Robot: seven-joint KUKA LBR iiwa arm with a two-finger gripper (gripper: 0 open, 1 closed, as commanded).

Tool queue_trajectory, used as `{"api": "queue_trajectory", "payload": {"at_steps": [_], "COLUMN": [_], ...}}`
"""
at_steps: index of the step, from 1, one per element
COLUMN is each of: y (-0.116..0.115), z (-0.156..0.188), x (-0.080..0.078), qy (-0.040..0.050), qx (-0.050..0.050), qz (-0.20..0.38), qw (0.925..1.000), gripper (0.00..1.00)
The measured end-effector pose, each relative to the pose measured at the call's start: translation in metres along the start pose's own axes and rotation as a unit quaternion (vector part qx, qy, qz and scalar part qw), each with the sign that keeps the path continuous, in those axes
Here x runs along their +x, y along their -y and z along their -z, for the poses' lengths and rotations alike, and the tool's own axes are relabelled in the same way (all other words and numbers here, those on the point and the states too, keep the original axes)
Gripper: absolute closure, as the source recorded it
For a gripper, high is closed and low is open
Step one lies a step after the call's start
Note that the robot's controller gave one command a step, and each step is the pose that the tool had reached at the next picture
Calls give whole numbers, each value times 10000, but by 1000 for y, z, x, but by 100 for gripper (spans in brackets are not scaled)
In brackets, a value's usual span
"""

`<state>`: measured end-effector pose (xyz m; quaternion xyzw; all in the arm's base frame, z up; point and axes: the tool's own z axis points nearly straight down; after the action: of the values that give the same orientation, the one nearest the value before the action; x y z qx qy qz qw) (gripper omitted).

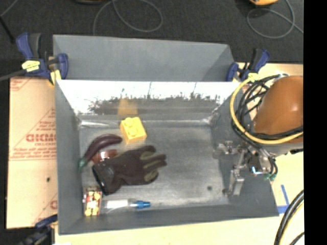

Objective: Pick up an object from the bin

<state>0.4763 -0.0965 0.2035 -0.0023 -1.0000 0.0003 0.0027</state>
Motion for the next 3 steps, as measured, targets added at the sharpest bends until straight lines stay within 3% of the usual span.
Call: {"api": "queue_trajectory", "payload": {"at_steps": [2, 3], "y": [-1, -36], "z": [4, -32], "x": [-2, -23], "qy": [41, -11], "qx": [7, 1], "qz": [13, 579], "qw": [10000, 9983], "gripper": [0, 0]}}
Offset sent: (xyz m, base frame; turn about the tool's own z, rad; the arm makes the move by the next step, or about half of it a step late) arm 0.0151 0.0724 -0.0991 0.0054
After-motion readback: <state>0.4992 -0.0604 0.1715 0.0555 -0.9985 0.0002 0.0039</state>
